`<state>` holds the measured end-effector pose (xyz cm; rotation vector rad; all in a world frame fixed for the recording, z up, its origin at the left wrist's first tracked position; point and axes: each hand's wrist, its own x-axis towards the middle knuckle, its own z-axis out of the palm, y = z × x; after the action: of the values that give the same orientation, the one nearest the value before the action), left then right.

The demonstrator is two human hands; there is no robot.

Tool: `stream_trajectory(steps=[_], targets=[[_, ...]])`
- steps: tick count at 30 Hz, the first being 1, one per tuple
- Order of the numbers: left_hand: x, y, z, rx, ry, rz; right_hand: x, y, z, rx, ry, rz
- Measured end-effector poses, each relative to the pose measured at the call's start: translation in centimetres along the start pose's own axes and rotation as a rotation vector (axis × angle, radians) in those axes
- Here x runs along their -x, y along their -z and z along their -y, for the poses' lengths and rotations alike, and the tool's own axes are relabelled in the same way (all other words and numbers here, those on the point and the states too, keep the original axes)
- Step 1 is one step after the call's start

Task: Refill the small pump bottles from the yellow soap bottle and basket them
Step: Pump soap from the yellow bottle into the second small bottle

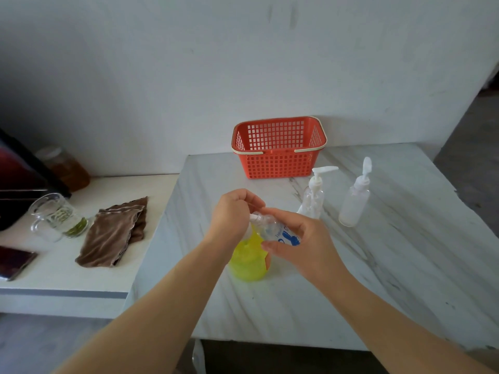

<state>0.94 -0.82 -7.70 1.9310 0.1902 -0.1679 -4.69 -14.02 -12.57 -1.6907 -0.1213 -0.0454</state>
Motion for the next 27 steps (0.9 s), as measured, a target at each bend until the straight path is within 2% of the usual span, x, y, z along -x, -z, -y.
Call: stream_trajectory(steps=[27], targets=[[-0.09, -0.10, 0.19, -0.007, 0.013, 0.012, 0.12, 0.06, -0.01, 0.003, 0.005, 0.003]])
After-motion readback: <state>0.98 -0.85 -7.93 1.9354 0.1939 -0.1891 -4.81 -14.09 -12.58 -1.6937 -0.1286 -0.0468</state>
